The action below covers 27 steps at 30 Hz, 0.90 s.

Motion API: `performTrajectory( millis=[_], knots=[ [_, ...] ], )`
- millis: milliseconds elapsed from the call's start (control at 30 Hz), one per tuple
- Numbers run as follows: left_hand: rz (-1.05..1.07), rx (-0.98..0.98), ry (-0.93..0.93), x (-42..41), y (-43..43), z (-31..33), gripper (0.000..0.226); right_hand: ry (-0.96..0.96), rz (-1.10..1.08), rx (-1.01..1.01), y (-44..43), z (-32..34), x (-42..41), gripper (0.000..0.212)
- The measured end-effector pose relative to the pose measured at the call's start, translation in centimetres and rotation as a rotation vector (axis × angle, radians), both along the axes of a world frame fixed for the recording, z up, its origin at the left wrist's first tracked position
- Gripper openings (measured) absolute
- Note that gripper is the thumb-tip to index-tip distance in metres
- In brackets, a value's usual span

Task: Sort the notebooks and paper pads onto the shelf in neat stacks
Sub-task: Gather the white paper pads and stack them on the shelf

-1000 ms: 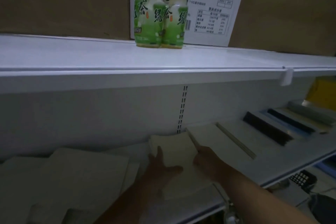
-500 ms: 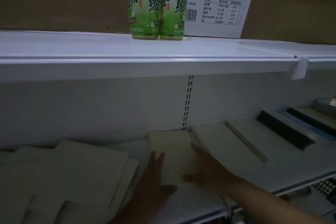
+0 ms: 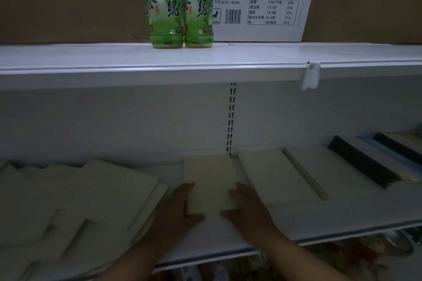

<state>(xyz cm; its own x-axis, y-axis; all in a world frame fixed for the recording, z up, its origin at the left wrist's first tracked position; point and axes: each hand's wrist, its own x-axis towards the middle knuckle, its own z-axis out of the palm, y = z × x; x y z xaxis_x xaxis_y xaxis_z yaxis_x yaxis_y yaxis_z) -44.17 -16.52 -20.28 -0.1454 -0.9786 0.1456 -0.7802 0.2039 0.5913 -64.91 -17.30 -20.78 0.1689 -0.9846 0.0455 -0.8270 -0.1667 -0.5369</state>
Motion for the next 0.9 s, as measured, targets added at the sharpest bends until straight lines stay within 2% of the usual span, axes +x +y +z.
performTrajectory(
  millis=[67,133,167,233,300,367,500,567,733,767,833,900],
  knots=[
    [0.008,0.012,-0.081,-0.2,0.5,0.1,0.085,0.051,0.032,-0.038,0.0,-0.3,0.0,0.063],
    [0.040,-0.072,-0.174,-0.5,0.8,0.5,0.073,0.080,0.051,-0.050,0.0,-0.6,0.0,0.066],
    [0.035,-0.079,-0.193,-0.7,0.8,0.7,0.085,0.076,0.054,-0.052,-0.1,-0.7,0.1,0.068],
    [0.013,0.034,-0.246,-0.8,1.1,1.0,0.109,0.083,0.064,-0.060,-0.1,-0.8,0.0,0.068],
    [-0.010,0.132,-0.276,-1.0,1.5,1.5,0.094,0.133,0.066,-0.099,0.0,-0.9,0.0,0.063],
    [-0.025,0.130,-0.347,-1.2,1.7,2.1,0.076,0.213,0.069,-0.146,0.3,-0.6,0.1,0.058],
    [-0.052,0.129,-0.458,-0.3,3.5,3.8,0.066,0.351,0.143,-0.265,0.7,-0.2,0.2,0.047],
    [-0.029,0.115,-0.474,1.8,5.2,4.5,0.061,0.393,0.130,-0.305,0.9,-0.2,0.1,0.053],
    [0.131,0.124,-0.543,11.1,8.6,7.0,0.061,0.638,0.120,-0.275,1.7,3.8,2.8,0.078],
    [0.157,0.118,-0.565,13.1,9.3,7.6,0.061,0.654,0.115,-0.263,1.8,4.8,4.0,0.076],
    [0.208,0.101,-0.589,16.9,10.7,8.8,0.062,0.678,0.104,-0.243,2.1,6.1,7.5,0.058],
    [0.243,0.105,-0.604,20.4,12.1,9.6,0.062,0.644,0.162,-0.257,2.4,6.5,12.2,0.050]
  ],
)
